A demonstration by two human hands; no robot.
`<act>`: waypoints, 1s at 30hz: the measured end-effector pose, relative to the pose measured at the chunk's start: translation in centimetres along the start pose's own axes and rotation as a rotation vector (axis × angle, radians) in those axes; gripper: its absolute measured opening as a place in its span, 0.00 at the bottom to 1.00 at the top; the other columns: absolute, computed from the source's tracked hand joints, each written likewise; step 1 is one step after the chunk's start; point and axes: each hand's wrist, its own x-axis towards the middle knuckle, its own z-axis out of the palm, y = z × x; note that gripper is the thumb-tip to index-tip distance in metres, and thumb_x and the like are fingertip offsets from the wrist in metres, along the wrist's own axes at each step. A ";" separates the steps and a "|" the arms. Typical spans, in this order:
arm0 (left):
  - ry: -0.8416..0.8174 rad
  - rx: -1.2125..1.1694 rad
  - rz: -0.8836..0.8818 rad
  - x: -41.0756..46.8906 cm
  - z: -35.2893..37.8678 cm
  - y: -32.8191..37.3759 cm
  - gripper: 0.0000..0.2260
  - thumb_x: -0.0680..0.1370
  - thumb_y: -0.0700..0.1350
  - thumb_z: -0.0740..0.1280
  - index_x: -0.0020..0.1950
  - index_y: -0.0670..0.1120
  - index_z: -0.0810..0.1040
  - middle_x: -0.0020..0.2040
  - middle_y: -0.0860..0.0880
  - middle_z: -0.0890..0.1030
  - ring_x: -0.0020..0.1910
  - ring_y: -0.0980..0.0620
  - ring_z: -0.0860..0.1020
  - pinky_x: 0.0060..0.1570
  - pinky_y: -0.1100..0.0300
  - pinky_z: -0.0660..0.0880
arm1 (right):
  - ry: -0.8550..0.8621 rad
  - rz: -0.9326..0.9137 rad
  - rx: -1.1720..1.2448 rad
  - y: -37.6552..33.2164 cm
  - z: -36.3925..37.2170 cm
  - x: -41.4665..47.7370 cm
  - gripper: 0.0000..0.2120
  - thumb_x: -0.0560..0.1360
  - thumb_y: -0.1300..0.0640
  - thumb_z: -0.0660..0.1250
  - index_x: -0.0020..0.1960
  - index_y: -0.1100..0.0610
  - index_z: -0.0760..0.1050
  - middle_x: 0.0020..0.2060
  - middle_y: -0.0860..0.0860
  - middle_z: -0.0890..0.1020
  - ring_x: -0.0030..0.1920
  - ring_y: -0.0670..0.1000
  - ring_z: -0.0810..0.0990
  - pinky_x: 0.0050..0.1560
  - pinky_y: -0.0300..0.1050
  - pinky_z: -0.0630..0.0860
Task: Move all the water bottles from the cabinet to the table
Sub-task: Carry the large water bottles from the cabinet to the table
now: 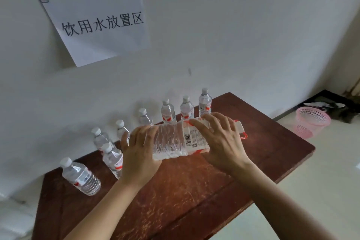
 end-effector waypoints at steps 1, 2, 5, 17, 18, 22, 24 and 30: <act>-0.031 0.004 -0.033 1.0 1.5 -0.5 0.41 0.60 0.44 0.81 0.71 0.47 0.69 0.66 0.47 0.75 0.68 0.42 0.73 0.68 0.36 0.64 | -0.036 -0.002 0.019 1.2 1.3 1.3 0.46 0.60 0.47 0.81 0.75 0.45 0.68 0.68 0.53 0.73 0.69 0.60 0.69 0.67 0.61 0.67; -0.066 0.005 -0.078 2.5 3.8 -1.0 0.41 0.60 0.46 0.81 0.71 0.47 0.70 0.67 0.48 0.75 0.68 0.43 0.72 0.68 0.36 0.64 | -0.079 -0.005 0.027 3.0 2.9 3.3 0.46 0.60 0.46 0.81 0.75 0.45 0.68 0.68 0.53 0.73 0.69 0.59 0.69 0.67 0.60 0.68; -0.144 0.017 -0.121 2.2 7.4 -1.7 0.34 0.66 0.51 0.77 0.70 0.45 0.74 0.66 0.47 0.77 0.67 0.43 0.74 0.66 0.37 0.67 | -0.194 -0.048 0.021 4.4 5.1 5.2 0.45 0.61 0.40 0.81 0.74 0.44 0.67 0.67 0.51 0.75 0.67 0.59 0.72 0.65 0.62 0.72; -0.452 -0.266 -0.465 -2.5 18.1 -1.0 0.47 0.62 0.58 0.81 0.75 0.46 0.65 0.69 0.46 0.75 0.69 0.45 0.74 0.63 0.43 0.76 | -0.548 -0.362 -0.259 4.1 11.1 10.7 0.39 0.68 0.45 0.76 0.75 0.47 0.63 0.66 0.53 0.74 0.65 0.59 0.72 0.60 0.57 0.72; -0.431 -0.315 -0.488 -2.9 18.2 -1.2 0.45 0.62 0.56 0.81 0.74 0.46 0.66 0.69 0.47 0.75 0.69 0.45 0.74 0.63 0.43 0.76 | -0.552 -0.376 -0.282 3.4 11.1 11.0 0.39 0.69 0.45 0.76 0.75 0.47 0.62 0.67 0.54 0.73 0.66 0.59 0.71 0.61 0.58 0.72; -0.339 -0.472 -0.530 -3.0 16.7 -2.1 0.38 0.63 0.53 0.81 0.70 0.51 0.69 0.65 0.54 0.77 0.64 0.51 0.76 0.58 0.51 0.78 | -0.512 -0.405 -0.344 1.0 10.5 11.9 0.40 0.71 0.45 0.75 0.77 0.47 0.60 0.73 0.55 0.68 0.72 0.61 0.67 0.70 0.61 0.66; -0.321 -0.549 -0.587 -3.0 16.4 -2.6 0.36 0.64 0.57 0.80 0.68 0.54 0.69 0.62 0.59 0.77 0.61 0.56 0.77 0.54 0.56 0.78 | -0.463 -0.411 -0.352 0.2 10.3 11.6 0.40 0.71 0.47 0.77 0.78 0.47 0.62 0.76 0.56 0.65 0.76 0.62 0.63 0.76 0.64 0.58; -0.338 -0.678 -0.682 -3.8 16.2 -4.2 0.37 0.63 0.63 0.80 0.68 0.58 0.69 0.58 0.62 0.79 0.56 0.60 0.79 0.49 0.62 0.78 | 0.046 0.059 0.181 -0.2 9.6 8.8 0.52 0.66 0.29 0.73 0.81 0.47 0.55 0.82 0.61 0.49 0.82 0.61 0.45 0.80 0.64 0.41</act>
